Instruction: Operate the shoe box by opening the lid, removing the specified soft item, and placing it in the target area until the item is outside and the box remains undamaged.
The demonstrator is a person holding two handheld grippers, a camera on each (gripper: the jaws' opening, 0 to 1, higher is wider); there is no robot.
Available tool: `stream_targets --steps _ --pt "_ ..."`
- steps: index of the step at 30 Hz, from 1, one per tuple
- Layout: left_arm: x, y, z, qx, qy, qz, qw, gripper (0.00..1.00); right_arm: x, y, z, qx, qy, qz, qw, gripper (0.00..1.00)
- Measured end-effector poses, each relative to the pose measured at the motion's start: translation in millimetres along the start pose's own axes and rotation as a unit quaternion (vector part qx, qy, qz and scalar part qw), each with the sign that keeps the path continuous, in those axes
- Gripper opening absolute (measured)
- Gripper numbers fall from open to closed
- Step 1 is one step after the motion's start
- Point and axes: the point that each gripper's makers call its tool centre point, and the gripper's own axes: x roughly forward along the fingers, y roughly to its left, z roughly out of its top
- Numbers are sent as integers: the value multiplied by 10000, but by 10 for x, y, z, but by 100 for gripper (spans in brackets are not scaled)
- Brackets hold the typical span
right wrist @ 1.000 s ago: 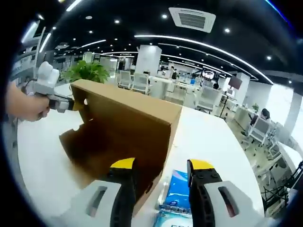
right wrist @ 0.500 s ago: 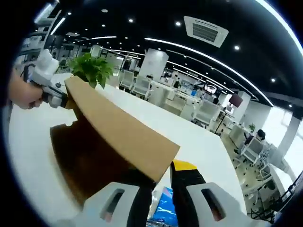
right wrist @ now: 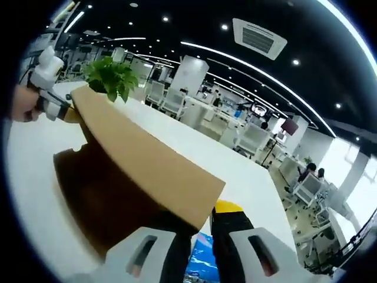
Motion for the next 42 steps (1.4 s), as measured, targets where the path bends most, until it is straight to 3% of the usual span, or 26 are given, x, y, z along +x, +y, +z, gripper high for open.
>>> stream_targets --steps 4,10,12,13,19,24,25,27,30,31,32,35,37,39,42 --pt "-93 -27 5 -152 -1 -164 9997 21 -3 -13 -12 395 93 -5 9992 7" --pt "-277 -150 50 5 -90 -375 9993 34 -13 -16 -23 241 160 19 9996 7" --pt "-340 -246 76 -170 -145 -637 9977 39 -29 -8 -28 228 166 20 9996 7" --pt "-393 -312 106 -446 -215 -837 9953 39 -39 -2 -37 203 170 31 9996 7" --pt "-580 -172 117 -401 -297 -565 9972 47 -68 18 -60 158 127 81 9998 8" --pt "-695 -133 79 -55 -257 -462 9986 63 -95 38 -70 80 146 101 9998 8" --pt "-718 -161 14 215 -126 -482 9985 65 -102 44 -74 67 153 120 9998 9" --pt "-747 -222 -66 302 -28 -545 9981 65 -119 58 -88 -17 163 177 9997 9" --pt "-776 -370 -331 541 243 -742 9955 65 -159 85 -106 -8 139 258 9996 10" --pt "-774 -386 -435 598 288 -656 9956 65 -176 86 -117 3 106 263 9996 10" --pt "-784 -461 -536 480 325 -751 9955 65 -184 88 -130 -12 96 246 9997 10" --pt "-813 -594 -743 499 536 -927 9930 64 -201 94 -163 -649 115 151 9977 11" --pt "-833 -689 -906 889 774 -1064 9873 64 -217 132 -175 -675 104 160 9975 11" --pt "-822 -691 -991 1263 860 -1196 9810 62 -222 123 -181 -1051 126 129 9943 11" --pt "-824 -758 -1070 1637 981 -1313 9728 61 -219 97 -196 -939 71 88 9955 10"
